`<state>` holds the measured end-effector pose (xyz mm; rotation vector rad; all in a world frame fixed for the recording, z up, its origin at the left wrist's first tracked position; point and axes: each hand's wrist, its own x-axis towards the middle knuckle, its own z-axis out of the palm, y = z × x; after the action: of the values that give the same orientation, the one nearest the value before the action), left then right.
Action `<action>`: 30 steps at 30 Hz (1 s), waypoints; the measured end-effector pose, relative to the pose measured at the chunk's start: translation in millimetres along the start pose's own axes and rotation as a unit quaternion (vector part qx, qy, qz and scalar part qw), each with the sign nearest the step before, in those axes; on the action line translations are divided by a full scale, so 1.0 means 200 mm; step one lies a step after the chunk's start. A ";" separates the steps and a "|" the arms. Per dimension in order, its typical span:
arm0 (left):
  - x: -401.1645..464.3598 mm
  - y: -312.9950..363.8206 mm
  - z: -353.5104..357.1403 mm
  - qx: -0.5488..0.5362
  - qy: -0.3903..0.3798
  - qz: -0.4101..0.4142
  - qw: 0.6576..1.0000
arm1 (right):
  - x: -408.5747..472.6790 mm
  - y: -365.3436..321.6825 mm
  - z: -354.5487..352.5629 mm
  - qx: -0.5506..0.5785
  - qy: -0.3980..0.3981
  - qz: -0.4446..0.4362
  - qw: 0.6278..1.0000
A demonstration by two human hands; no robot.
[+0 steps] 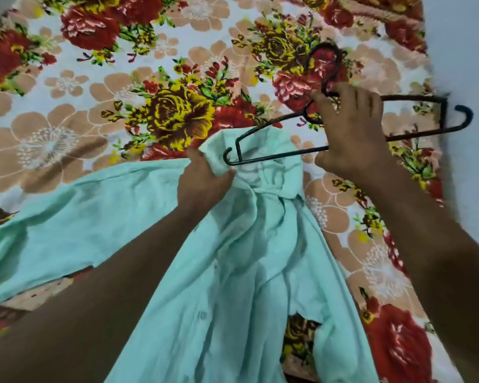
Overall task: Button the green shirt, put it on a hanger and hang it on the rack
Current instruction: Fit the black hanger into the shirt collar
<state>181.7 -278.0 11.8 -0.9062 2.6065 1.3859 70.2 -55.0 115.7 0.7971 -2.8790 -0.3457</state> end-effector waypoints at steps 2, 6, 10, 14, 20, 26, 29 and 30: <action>0.02 0.01 0.00 -0.062 0.012 -0.072 0.995 | -0.03 0.01 0.02 -0.005 -0.007 -0.001 1.000; -0.02 0.05 -0.02 -0.163 0.086 0.008 0.983 | -0.06 -0.04 0.07 0.000 -0.015 -0.022 1.000; -0.08 0.10 -0.06 -0.213 0.057 0.130 0.967 | -0.05 -0.07 0.10 0.014 -0.011 -0.020 1.000; -0.09 0.13 -0.10 -0.232 0.012 0.116 0.966 | -0.01 -0.16 0.09 0.055 -0.033 -0.103 0.993; -0.09 0.13 -0.10 -0.309 -0.001 0.046 0.950 | 0.08 -0.35 0.11 0.147 -0.025 -0.178 0.973; -0.08 0.08 -0.14 -0.210 0.036 0.076 0.974 | 0.14 -0.51 0.21 0.275 -0.025 -0.223 0.935; -0.08 0.06 -0.13 -0.025 0.140 0.072 0.987 | 0.14 -0.56 0.31 0.299 -0.022 -0.210 0.931; -0.09 0.07 -0.12 0.036 0.170 0.087 0.981 | 0.14 -0.58 0.35 0.303 -0.021 -0.203 0.931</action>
<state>194.9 -282.7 42.2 -1.0060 3.0327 1.2567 90.4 -152.3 21.5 1.4985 -2.8487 0.5350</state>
